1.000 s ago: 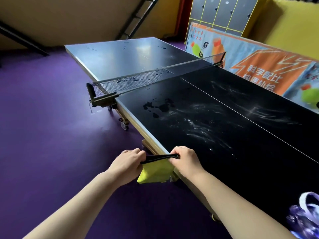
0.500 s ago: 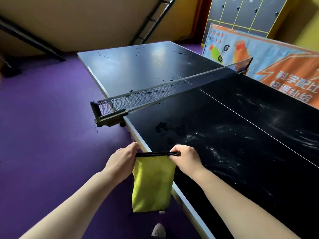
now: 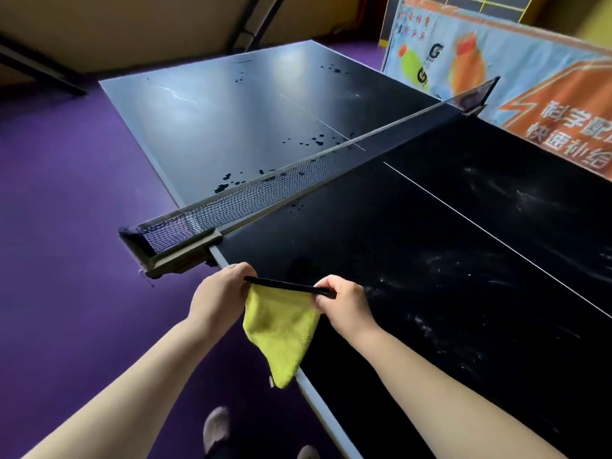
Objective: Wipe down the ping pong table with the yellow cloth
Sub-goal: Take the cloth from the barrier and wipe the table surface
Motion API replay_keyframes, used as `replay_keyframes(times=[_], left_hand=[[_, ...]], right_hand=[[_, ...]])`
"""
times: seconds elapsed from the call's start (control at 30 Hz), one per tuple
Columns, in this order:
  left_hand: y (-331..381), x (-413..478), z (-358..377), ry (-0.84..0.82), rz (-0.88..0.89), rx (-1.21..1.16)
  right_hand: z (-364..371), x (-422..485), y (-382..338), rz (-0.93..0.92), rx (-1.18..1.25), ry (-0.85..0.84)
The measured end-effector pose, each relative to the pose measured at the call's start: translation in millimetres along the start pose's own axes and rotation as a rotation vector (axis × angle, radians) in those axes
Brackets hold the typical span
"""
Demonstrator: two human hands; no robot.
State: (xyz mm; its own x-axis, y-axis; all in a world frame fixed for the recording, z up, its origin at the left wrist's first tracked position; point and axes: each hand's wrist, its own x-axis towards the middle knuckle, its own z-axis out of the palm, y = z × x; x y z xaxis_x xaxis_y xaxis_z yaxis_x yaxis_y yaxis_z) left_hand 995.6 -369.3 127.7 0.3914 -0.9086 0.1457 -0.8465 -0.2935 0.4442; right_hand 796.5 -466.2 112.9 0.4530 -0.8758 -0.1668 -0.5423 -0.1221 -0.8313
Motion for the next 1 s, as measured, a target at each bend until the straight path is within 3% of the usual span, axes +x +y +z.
replay_keyframes(times=[0.53,0.63,0.9,1.0], left_hand=[[-55.9,192.2,9.9,-0.148,0.303,-0.113],[-81.4,198.1,22.6,-0.294,0.322,-0.099],[-140.8,174.6,66.1,-0.821,0.433,0.054],[-144.7,179.4,68.3,-0.772,0.401,0.124]], right_hand=[[21.9,136.0,-46.1,0.092,-0.054,0.357],[43.9,140.2,-37.7,0.16,-0.162,0.294],[97.2,134.1,-2.7,0.469,-0.464,-0.184],[108.3,141.9,-2.7,0.49,-0.47,-0.081]])
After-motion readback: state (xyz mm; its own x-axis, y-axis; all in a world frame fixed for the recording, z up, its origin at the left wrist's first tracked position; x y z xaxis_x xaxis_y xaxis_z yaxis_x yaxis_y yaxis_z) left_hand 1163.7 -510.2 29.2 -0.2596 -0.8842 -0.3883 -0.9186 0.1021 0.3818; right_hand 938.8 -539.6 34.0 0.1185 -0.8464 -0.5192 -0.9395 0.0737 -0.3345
